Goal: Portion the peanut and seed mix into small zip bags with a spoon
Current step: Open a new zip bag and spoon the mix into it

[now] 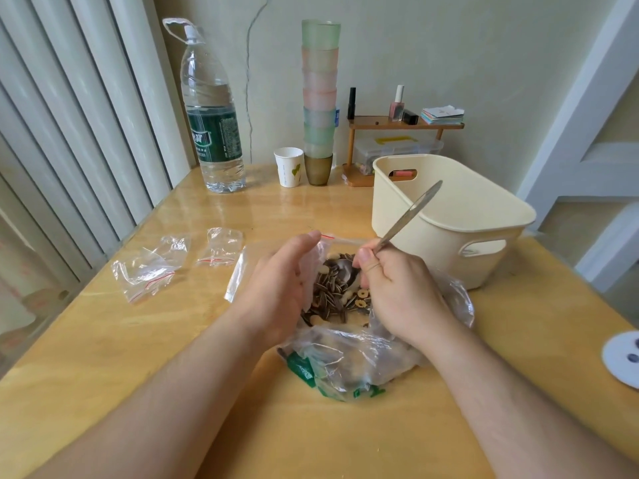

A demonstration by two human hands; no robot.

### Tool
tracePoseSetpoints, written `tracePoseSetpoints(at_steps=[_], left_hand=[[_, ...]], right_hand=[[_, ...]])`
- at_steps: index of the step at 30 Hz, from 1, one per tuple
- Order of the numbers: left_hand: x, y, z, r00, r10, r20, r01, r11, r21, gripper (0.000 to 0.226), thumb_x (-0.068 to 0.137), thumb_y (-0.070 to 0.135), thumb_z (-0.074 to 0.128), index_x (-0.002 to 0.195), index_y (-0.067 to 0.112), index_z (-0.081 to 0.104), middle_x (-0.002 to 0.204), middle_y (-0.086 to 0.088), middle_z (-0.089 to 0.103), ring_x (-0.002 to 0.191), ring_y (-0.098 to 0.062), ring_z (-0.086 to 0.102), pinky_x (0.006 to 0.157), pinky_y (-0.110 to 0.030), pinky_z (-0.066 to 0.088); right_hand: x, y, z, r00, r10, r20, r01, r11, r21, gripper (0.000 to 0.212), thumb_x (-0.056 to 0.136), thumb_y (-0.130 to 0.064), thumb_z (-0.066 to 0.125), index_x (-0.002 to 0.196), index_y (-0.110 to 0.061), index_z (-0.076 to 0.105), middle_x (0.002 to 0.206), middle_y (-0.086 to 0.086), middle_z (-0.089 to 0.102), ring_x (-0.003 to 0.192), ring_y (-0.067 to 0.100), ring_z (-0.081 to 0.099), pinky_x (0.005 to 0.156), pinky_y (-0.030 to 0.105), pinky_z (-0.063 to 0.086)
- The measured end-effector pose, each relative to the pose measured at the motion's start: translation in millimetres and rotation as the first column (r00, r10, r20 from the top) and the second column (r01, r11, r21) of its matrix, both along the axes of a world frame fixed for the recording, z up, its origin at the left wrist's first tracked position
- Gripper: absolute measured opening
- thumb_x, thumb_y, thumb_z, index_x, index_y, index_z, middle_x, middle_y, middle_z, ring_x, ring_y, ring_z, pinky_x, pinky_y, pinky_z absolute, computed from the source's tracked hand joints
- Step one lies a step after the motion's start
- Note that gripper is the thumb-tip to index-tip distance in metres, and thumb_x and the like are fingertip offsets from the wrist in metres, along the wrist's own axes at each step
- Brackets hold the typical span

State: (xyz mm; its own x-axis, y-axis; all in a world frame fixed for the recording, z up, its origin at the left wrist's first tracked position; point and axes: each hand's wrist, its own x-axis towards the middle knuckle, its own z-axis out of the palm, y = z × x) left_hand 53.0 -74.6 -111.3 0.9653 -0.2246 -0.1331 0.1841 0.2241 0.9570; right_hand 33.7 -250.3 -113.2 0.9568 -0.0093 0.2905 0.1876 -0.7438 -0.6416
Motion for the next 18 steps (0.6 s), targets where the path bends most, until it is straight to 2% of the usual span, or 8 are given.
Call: tracePoseSetpoints(at_steps=[2, 4, 6, 9, 11, 14, 16, 18], left_hand=[[1.0, 4.7, 2.2, 1.000, -0.015, 0.010, 0.015, 0.999, -0.034, 0.050, 0.076, 0.048, 0.071, 0.109, 0.011, 0.072, 0.107, 0.001, 0.080, 0.107, -0.015, 0.074, 0.099, -0.034, 0.048], [2.4, 10.5, 5.7, 1.000, -0.007, 0.006, 0.007, 0.999, -0.039, 0.044, 0.077, 0.045, 0.078, 0.106, 0.013, 0.074, 0.116, -0.006, 0.079, 0.119, -0.024, 0.071, 0.110, -0.039, 0.047], [2.1, 17.5, 10.8, 0.999, -0.029, 0.029, 0.030, 0.999, -0.030, 0.044, 0.078, 0.045, 0.073, 0.108, 0.013, 0.074, 0.124, -0.010, 0.076, 0.123, -0.027, 0.068, 0.115, -0.043, 0.044], [0.5, 29.3, 15.0, 0.992, -0.048, 0.118, 0.045, 0.999, 0.030, 0.039, 0.083, 0.041, 0.069, 0.109, 0.013, 0.078, 0.127, -0.012, 0.074, 0.123, -0.026, 0.068, 0.116, -0.047, 0.044], [-5.9, 36.6, 19.6, 0.971, -0.116, 0.208, 0.099, 0.991, 0.089, 0.035, 0.083, 0.037, 0.074, 0.109, 0.013, 0.080, 0.125, -0.013, 0.075, 0.122, -0.028, 0.069, 0.114, -0.049, 0.047], [-13.7, 41.9, 23.8, 0.905, -0.233, 0.356, 0.111, 0.937, 0.332, 0.042, 0.082, 0.041, 0.081, 0.117, 0.017, 0.076, 0.117, -0.016, 0.076, 0.115, -0.033, 0.071, 0.109, -0.053, 0.052], [-17.8, 41.0, 24.3, 0.866, -0.233, 0.442, 0.027, 0.905, 0.424, 0.050, 0.080, 0.042, 0.084, 0.123, 0.019, 0.072, 0.115, -0.003, 0.078, 0.112, -0.022, 0.073, 0.105, -0.042, 0.056], [-19.0, 39.6, 22.5, 0.819, -0.212, 0.534, -0.091, 0.870, 0.485, 0.061, 0.075, 0.053, 0.084, 0.127, 0.023, 0.069, 0.119, 0.011, 0.076, 0.116, -0.010, 0.071, 0.107, -0.034, 0.054]], right_hand=[[1.6, -1.4, -0.5, 0.998, -0.033, -0.049, 0.036, 0.998, 0.050, 0.038, 0.110, -0.040, 0.039, 0.088, -0.026, 0.066, 0.079, -0.012, 0.067, 0.079, 0.000, 0.059, 0.067, 0.021, 0.042], [5.0, -3.5, -3.7, 0.994, -0.061, -0.089, 0.072, 0.989, 0.128, 0.042, 0.109, -0.040, 0.042, 0.080, -0.028, 0.068, 0.078, -0.011, 0.070, 0.078, 0.007, 0.063, 0.073, 0.028, 0.048], [7.5, -5.3, -5.5, 0.993, -0.060, -0.105, 0.080, 0.977, 0.198, 0.043, 0.109, -0.039, 0.044, 0.077, -0.028, 0.071, 0.078, -0.011, 0.073, 0.076, 0.013, 0.064, 0.082, 0.037, 0.055], [7.7, -7.4, -2.9, 0.992, -0.041, -0.118, 0.072, 0.961, 0.266, 0.040, 0.108, -0.036, 0.045, 0.079, -0.027, 0.072, 0.079, -0.013, 0.075, 0.073, 0.013, 0.062, 0.088, 0.046, 0.057], [6.2, -9.2, 0.1, 0.993, -0.037, -0.115, 0.070, 0.951, 0.301, 0.039, 0.108, -0.035, 0.046, 0.080, -0.025, 0.072, 0.077, -0.012, 0.075, 0.071, 0.011, 0.061, 0.088, 0.047, 0.057], [2.4, -10.2, 4.5, 0.997, -0.001, -0.073, 0.027, 0.936, 0.350, 0.036, 0.106, -0.043, 0.045, 0.085, -0.031, 0.072, 0.074, -0.002, 0.075, 0.060, 0.012, 0.061, 0.082, 0.052, 0.059], [0.0, -12.7, 9.0, 1.000, 0.015, -0.007, -0.011, 0.921, 0.389, 0.034, 0.104, -0.050, 0.043, 0.088, -0.034, 0.069, 0.072, -0.002, 0.073, 0.058, 0.012, 0.060, 0.076, 0.052, 0.058], [-2.1, -17.6, 15.1, 0.998, 0.004, 0.064, -0.028, 0.925, 0.380, 0.037, 0.100, -0.059, 0.040, 0.089, -0.035, 0.066, 0.072, -0.002, 0.071, 0.060, 0.010, 0.059, 0.071, 0.045, 0.052]])
